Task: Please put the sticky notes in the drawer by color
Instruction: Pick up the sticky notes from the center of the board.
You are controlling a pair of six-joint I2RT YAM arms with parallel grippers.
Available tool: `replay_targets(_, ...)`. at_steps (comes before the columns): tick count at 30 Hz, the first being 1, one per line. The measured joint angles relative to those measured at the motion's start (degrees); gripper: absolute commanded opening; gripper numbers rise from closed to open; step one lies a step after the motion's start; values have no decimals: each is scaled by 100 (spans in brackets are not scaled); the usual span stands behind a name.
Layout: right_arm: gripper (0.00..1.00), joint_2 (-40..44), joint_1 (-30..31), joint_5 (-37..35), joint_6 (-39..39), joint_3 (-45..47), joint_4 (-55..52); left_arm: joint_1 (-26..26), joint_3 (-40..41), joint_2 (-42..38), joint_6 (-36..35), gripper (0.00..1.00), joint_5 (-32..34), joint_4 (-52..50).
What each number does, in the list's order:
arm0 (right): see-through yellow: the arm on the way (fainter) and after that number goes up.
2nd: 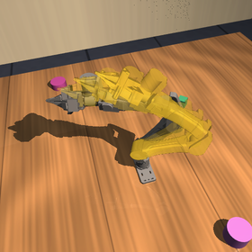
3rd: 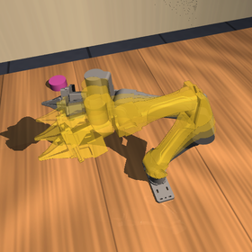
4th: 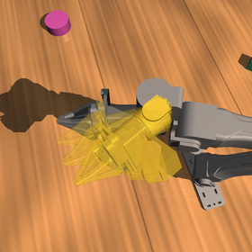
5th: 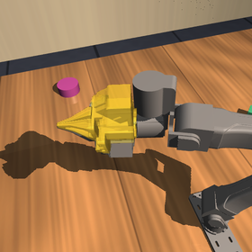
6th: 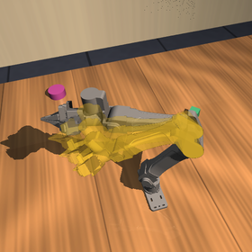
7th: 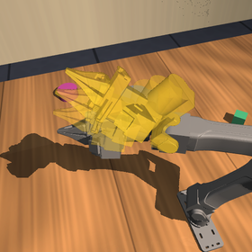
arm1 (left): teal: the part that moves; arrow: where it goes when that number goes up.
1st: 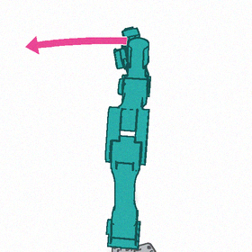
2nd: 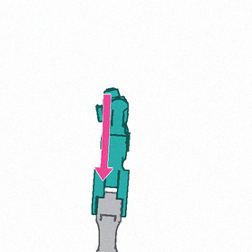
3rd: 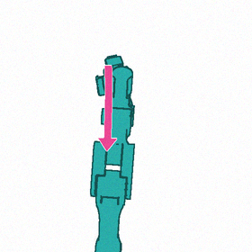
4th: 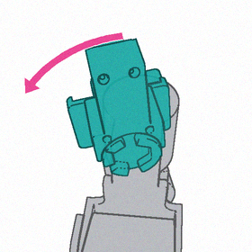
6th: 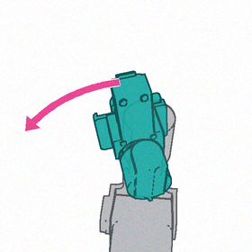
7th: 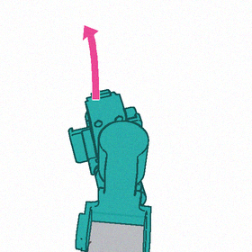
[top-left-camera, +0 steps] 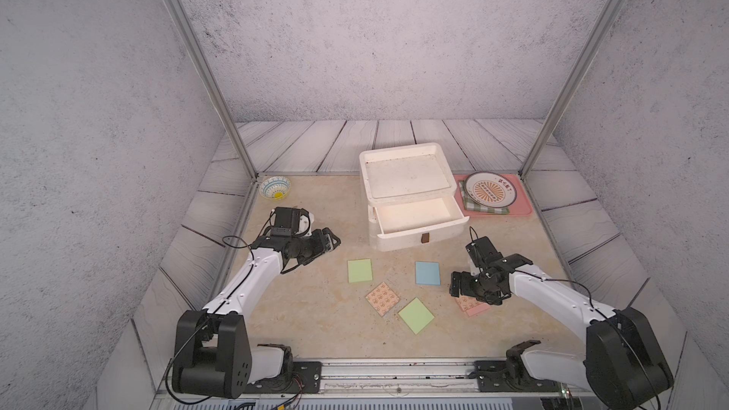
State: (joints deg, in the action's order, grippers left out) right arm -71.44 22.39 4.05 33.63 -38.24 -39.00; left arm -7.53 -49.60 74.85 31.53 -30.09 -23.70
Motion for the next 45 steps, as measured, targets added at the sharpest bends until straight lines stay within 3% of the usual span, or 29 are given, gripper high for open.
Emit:
replay_targets(7, 99, -361, 133, -634, 96, -284, -275, -90, 0, 24, 4, 78, -68, 39)
replay_targets(25, 99, -1231, 664, -981, -17, -525, -348, -96, 0, 28, 26, 78, -201, 83)
replay_targets(36, 69, -1082, 800, -1215, 35, -660, -538, -238, 24, 168, 94, 79, -256, 269)
replay_targets(45, 67, -723, 809, -1176, 48, -621, -520, -450, 26, 343, 151, 78, -251, 323)
